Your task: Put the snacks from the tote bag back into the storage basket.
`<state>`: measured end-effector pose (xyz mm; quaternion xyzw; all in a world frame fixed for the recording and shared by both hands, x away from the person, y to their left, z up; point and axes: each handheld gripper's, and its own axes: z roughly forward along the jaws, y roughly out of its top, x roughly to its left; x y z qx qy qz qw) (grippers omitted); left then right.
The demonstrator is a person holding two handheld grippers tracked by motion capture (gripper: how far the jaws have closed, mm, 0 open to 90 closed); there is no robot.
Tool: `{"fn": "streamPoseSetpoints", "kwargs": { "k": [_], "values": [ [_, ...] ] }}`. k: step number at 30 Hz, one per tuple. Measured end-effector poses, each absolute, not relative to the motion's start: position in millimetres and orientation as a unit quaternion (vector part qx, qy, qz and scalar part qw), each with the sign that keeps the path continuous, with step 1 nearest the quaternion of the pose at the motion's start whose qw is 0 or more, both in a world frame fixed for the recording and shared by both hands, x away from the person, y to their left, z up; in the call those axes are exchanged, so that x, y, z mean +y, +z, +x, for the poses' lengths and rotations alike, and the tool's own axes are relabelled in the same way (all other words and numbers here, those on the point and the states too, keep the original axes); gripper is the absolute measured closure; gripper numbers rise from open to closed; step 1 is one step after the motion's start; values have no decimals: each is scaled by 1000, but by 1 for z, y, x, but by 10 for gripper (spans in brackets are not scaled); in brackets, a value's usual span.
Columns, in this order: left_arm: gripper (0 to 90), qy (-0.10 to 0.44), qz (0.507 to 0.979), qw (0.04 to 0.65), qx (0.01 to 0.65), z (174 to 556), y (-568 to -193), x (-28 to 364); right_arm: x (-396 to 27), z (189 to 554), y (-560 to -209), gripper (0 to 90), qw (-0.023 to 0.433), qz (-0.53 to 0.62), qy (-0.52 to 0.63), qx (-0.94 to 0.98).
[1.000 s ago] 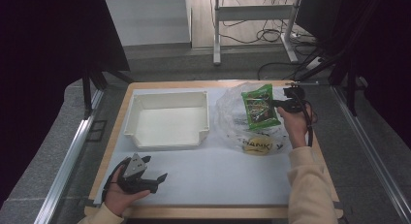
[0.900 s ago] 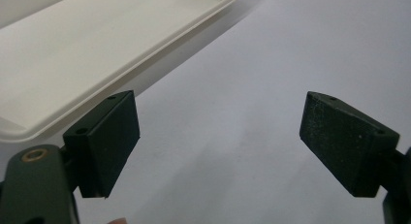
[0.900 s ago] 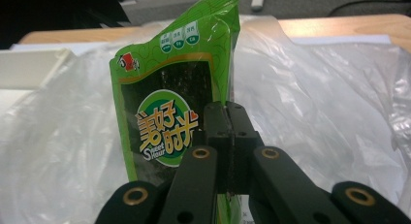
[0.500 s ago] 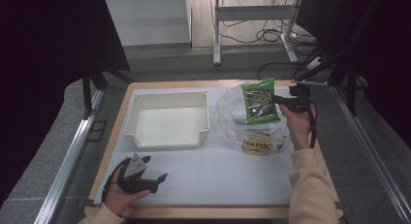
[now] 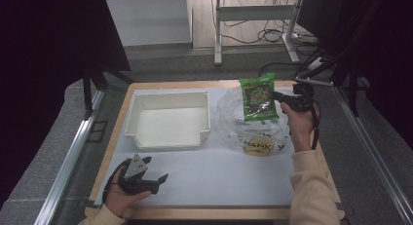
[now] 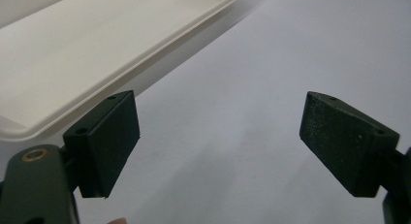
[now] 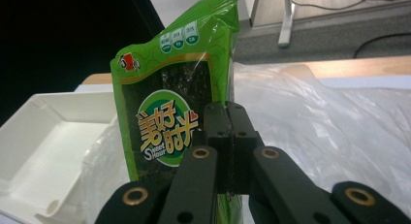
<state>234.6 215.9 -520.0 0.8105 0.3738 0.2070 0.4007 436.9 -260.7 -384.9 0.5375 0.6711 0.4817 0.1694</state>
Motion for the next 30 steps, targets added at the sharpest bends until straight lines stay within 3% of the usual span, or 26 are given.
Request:
{"fn": "streamPoseSetpoints", "kwargs": {
  "k": [30],
  "values": [
    [145, 207, 810, 400, 375, 235, -520, 216, -240, 427, -369, 900, 164, 506, 527, 663]
  ]
}}
